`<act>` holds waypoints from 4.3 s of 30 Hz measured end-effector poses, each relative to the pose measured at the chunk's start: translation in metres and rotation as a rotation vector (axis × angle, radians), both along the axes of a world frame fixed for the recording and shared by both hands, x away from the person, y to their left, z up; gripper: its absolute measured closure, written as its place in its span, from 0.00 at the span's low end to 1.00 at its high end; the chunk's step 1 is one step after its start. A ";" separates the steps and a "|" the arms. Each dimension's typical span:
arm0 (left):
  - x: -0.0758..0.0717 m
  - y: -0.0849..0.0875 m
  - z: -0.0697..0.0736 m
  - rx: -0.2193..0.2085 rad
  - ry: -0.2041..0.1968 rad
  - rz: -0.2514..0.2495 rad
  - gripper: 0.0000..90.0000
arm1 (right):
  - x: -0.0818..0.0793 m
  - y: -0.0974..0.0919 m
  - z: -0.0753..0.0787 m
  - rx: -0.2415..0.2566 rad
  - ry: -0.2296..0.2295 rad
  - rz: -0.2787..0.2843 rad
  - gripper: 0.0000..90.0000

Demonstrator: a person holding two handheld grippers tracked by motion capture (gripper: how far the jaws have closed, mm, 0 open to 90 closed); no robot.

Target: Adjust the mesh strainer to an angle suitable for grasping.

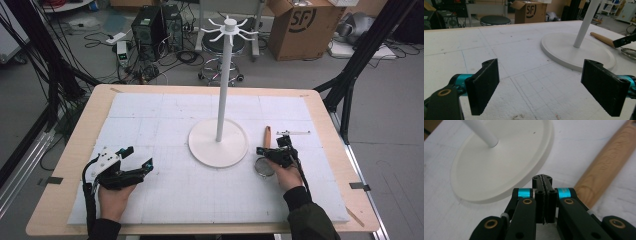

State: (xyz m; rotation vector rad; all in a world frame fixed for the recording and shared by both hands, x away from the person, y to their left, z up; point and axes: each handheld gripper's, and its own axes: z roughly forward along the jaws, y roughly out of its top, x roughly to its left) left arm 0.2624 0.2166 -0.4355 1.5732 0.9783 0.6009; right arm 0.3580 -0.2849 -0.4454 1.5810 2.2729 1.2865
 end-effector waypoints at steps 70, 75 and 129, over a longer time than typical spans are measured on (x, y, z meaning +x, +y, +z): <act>-0.007 -0.004 0.000 -0.006 0.005 -0.029 0.19 | 0.030 -0.077 -0.010 0.044 0.102 -0.227 1.00; -0.007 -0.004 0.000 -0.011 0.003 -0.032 0.19 | 0.030 -0.070 -0.009 0.026 0.102 -0.206 1.00; 0.001 -0.008 -0.001 -0.001 -0.005 -0.052 0.20 | 0.008 -0.049 0.024 0.036 0.012 -0.009 0.47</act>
